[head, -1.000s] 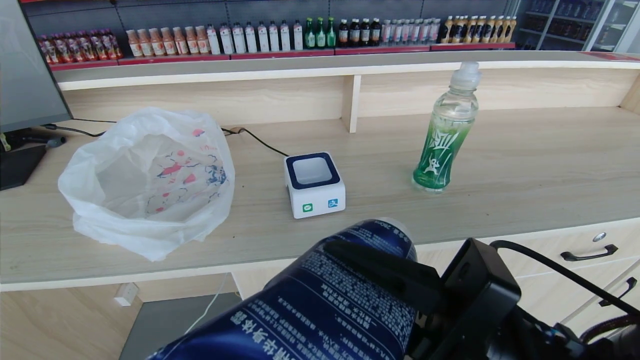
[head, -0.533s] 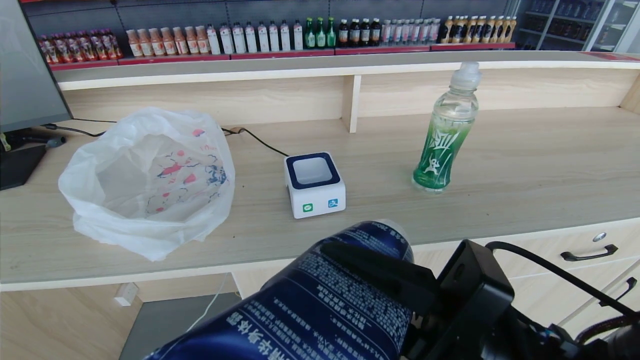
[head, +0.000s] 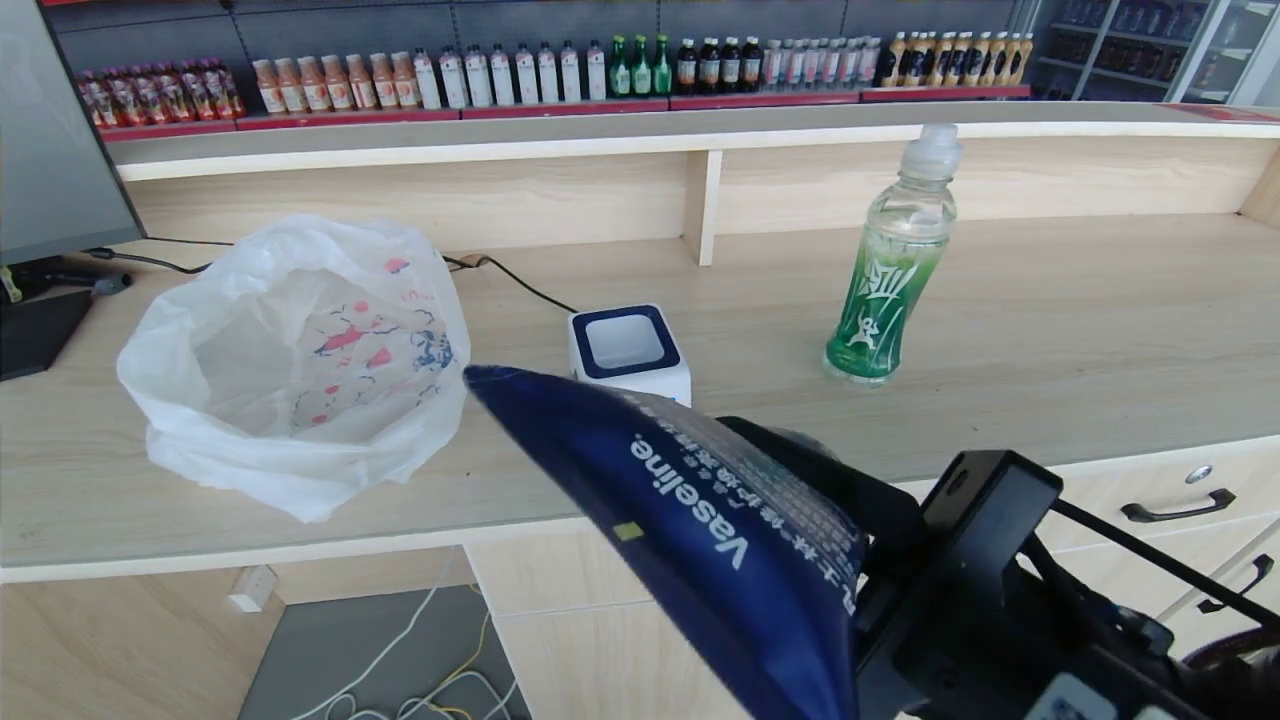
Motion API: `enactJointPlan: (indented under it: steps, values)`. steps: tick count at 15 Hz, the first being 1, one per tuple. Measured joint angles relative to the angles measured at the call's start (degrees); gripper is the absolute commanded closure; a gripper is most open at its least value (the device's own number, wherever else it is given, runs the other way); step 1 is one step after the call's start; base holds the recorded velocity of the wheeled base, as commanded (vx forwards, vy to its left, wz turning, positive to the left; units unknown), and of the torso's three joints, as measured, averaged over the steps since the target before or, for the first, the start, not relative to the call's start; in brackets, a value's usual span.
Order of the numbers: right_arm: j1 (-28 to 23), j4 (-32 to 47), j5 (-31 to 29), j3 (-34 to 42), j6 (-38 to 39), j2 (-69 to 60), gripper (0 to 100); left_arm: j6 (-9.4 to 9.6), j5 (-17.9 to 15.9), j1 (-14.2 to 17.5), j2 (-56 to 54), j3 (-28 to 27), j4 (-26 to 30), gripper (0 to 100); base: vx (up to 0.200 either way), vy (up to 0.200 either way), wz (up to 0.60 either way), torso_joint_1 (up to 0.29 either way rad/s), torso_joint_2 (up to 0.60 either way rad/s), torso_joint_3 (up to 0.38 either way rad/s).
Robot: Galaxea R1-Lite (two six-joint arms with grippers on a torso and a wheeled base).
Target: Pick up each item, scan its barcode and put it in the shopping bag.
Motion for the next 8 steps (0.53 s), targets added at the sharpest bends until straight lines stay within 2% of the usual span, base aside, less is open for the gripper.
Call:
enactJointPlan:
  steps: [3,8]
  values:
    - [-1.66,-3.56,-4.63,1.16,10.46,0.00,100,0.00,0.00,0.00,0.00,0.00,0.00,0,0.000,0.000,0.00,0.000,0.00,0.000]
    - [-8.91,-4.18,-5.06,0.79,29.60,0.52,100,0.00,0.00,-0.05,0.00,0.00,0.00,0,0.000,0.000,0.00,0.000,0.00,0.000]
